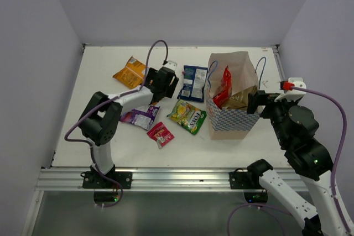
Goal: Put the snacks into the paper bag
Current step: Pick up the snack from the center of the board.
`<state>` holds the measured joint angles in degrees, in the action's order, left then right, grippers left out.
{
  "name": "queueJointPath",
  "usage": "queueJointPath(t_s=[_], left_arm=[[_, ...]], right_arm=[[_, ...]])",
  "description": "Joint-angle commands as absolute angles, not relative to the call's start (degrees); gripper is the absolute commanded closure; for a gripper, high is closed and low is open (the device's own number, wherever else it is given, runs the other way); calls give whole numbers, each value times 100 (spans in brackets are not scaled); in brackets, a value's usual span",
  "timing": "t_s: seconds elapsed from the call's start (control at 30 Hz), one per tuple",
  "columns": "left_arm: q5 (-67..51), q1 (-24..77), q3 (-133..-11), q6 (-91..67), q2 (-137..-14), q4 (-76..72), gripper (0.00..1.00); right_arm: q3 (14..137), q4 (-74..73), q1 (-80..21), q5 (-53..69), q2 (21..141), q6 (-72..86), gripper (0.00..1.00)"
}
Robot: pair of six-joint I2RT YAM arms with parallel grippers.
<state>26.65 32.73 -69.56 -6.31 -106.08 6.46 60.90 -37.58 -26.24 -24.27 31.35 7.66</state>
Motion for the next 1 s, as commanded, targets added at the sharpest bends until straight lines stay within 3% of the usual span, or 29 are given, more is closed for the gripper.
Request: queueJointPath(t_s=[0.0, 0.4, 0.73, 0.77, 0.87, 0.97], left_arm=[[3602, 3585, -7286, -97, -10976, 290, 0], [5140, 3814, -7954, 130, -12146, 528, 0], [5467, 3639, -8340, 62, -12972, 1001, 5], [5467, 3604, -8576, -173, -13147, 1393, 8], [5345, 3516, -8754, -333, -13202, 1634, 28], [5063, 3454, -8693, -439, -13044, 1626, 64]], right_arm=[[6082, -3507, -2646, -2391, 3129, 668, 1], [6091, -3542, -2637, -2443, 3094, 642, 1], [6047, -3516, -2646, -2461, 3024, 624, 1], [6029, -3516, -2646, -2478, 3006, 624, 1], [6003, -3498, -2646, -2479, 2971, 615, 2], [5994, -3498, -2646, -2505, 2936, 607, 1]])
